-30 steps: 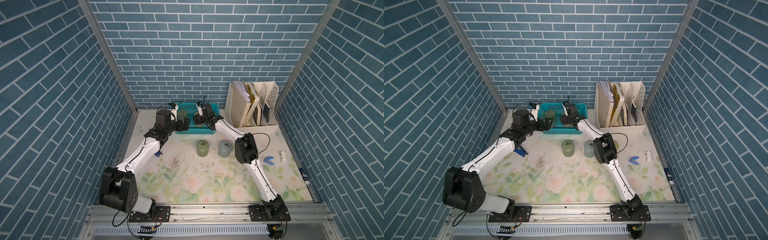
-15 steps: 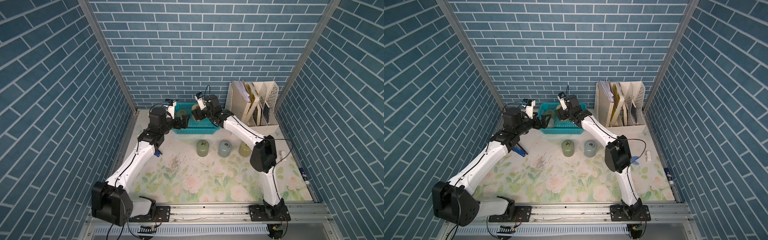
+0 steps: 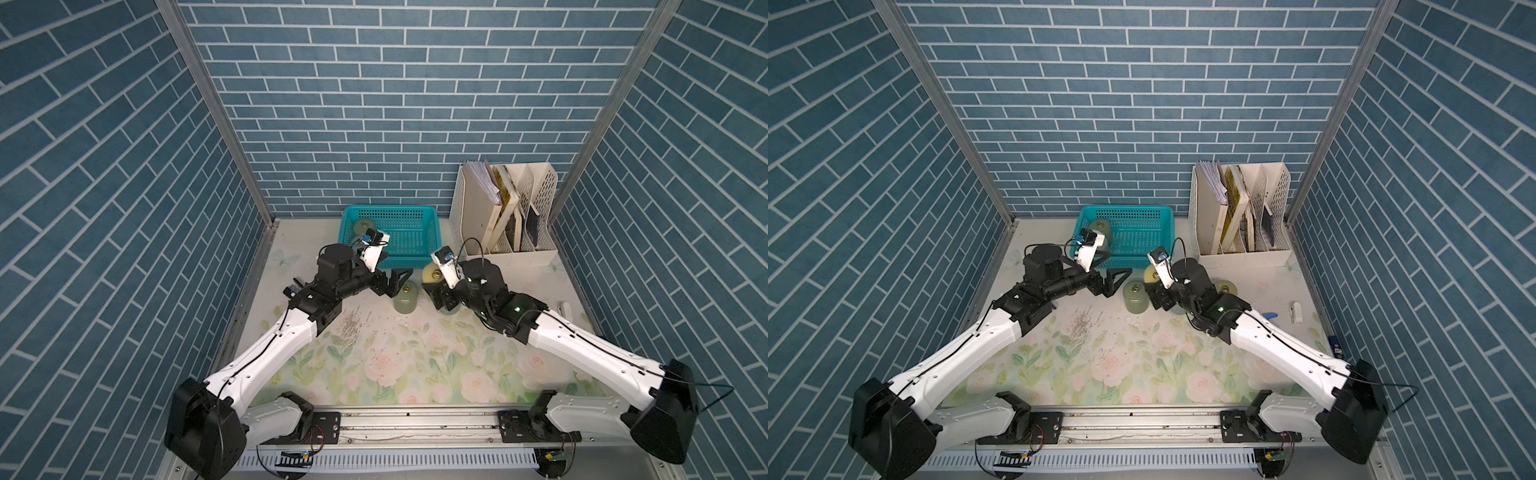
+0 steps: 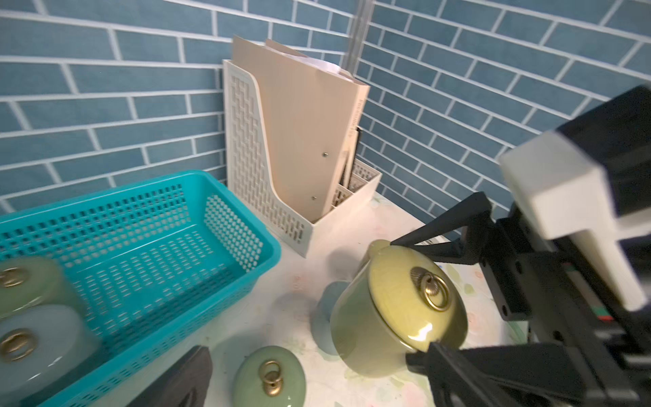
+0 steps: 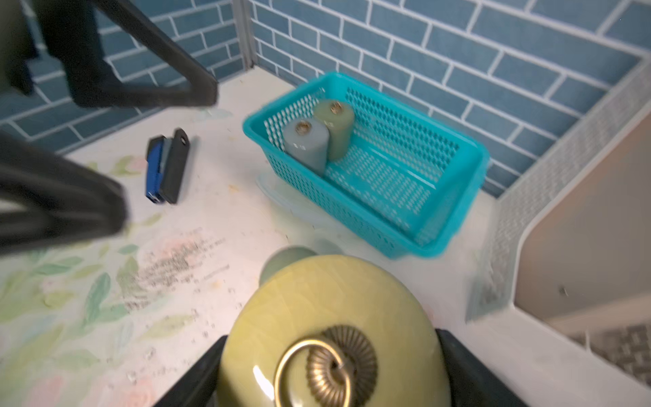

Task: Take the tea canister out of the basket
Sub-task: Place the tea canister at the center of the board.

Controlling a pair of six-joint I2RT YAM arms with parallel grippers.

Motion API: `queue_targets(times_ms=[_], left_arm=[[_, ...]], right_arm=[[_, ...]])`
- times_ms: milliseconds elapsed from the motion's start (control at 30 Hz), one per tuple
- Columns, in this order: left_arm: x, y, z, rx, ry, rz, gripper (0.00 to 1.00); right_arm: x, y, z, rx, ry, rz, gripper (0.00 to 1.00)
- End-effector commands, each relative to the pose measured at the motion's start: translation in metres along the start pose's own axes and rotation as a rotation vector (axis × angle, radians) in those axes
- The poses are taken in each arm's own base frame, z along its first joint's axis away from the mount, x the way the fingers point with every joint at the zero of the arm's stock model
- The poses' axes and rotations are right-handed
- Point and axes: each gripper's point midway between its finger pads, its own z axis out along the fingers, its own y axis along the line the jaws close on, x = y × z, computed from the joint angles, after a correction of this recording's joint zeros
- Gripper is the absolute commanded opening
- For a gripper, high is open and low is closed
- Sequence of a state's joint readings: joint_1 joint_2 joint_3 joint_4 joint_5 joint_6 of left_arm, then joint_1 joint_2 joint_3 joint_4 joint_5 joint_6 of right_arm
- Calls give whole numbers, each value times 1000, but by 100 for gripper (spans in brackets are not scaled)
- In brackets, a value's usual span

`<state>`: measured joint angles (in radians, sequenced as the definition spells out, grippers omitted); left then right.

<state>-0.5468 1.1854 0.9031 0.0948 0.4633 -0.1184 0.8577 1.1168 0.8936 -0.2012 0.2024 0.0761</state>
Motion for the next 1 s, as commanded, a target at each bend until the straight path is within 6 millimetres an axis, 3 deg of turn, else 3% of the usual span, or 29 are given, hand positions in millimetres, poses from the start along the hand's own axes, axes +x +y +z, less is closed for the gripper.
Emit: queue_targets(times_ms=[0, 167, 300, 500, 700, 967], left_arm=[[-3, -24, 0, 80, -48, 52, 100], [7, -39, 14, 124, -20, 51, 100], [12, -46, 32, 168, -7, 37, 100], [18, -62, 55, 235, -1, 16, 100], [24, -84, 66, 292, 37, 6, 100], [37, -82, 71, 261, 67, -5, 100]], right_arm=[[12, -35, -35, 175, -66, 184, 0], [65, -61, -64, 304, -21, 310, 0], [103, -75, -64, 410, 31, 387, 0], [146, -90, -64, 529, 25, 541, 0], [170, -97, -65, 579, 4, 585, 0], [191, -105, -70, 633, -18, 615, 0]])
